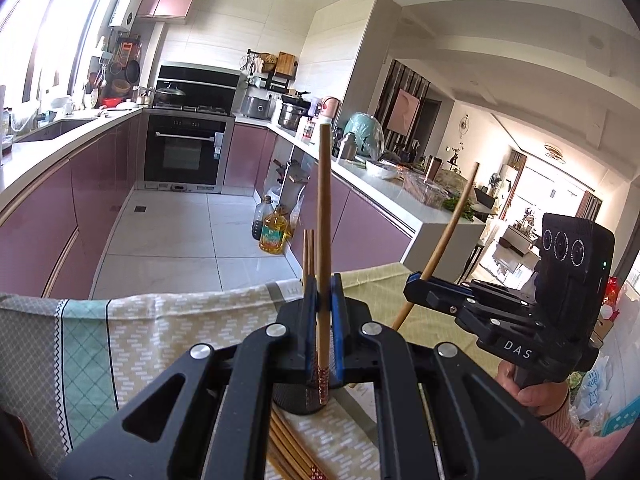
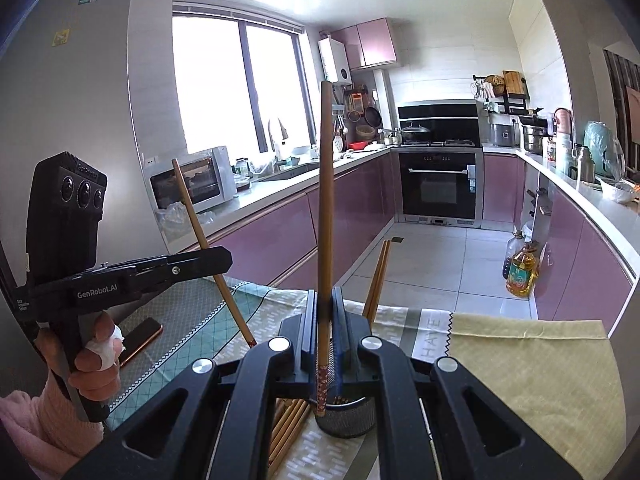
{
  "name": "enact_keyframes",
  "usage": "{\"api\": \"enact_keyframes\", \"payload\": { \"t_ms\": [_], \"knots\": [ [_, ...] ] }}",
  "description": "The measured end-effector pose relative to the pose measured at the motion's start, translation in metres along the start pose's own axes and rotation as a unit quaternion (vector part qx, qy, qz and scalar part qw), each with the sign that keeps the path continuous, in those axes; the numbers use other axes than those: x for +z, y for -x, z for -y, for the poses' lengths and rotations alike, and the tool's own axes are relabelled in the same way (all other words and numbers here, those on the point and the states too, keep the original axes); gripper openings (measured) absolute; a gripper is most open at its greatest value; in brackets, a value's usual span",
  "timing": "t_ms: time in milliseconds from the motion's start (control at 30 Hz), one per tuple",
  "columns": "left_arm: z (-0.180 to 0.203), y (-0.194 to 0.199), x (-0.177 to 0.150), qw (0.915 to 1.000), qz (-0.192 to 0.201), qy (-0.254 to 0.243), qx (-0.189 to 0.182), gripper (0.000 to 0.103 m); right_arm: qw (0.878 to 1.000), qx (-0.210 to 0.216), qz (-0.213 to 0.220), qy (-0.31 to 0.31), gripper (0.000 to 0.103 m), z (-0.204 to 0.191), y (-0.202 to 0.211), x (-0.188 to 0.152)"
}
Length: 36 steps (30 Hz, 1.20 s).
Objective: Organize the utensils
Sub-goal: 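Raise the chopstick upright with the right tool while the left tool lifts its chopstick toward the cup, then drop the chopstick into the mesh cup with the right tool while the left tool releases its chopstick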
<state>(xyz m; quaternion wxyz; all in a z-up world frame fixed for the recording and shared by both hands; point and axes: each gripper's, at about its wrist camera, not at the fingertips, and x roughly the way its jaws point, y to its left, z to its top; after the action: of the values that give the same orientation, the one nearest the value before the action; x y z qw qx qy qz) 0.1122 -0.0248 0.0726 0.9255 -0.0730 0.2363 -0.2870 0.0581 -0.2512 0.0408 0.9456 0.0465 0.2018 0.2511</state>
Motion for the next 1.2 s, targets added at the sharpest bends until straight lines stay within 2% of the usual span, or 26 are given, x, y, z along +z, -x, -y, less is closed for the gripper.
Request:
{"api": "enact_keyframes", "payload": {
  "t_ms": [267,533,867,1200],
  "knots": [
    [0.009,-0.009,0.008,0.9996,0.01,-0.016,0.019,0.007,1.0,-0.004,-0.001,-0.003,0.006,0.004,-0.016,0.007],
    [0.014,-0.037,-0.002,0.9985,-0.032,-0.028,0.033,0.007,0.999,-0.011,-0.031,-0.007,0.006,0.01,-0.038,-0.004],
    [0.007,-0.062,-0.014,0.9956,-0.084,-0.038,0.019,0.007,0.997,-0.016,-0.079,-0.009,0.006,0.015,-0.061,-0.019],
    [-0.004,-0.087,-0.02,0.9922,-0.118,-0.034,0.023,0.007,0.991,-0.013,-0.13,-0.032,0.006,0.027,-0.082,-0.03]
  ]
}}
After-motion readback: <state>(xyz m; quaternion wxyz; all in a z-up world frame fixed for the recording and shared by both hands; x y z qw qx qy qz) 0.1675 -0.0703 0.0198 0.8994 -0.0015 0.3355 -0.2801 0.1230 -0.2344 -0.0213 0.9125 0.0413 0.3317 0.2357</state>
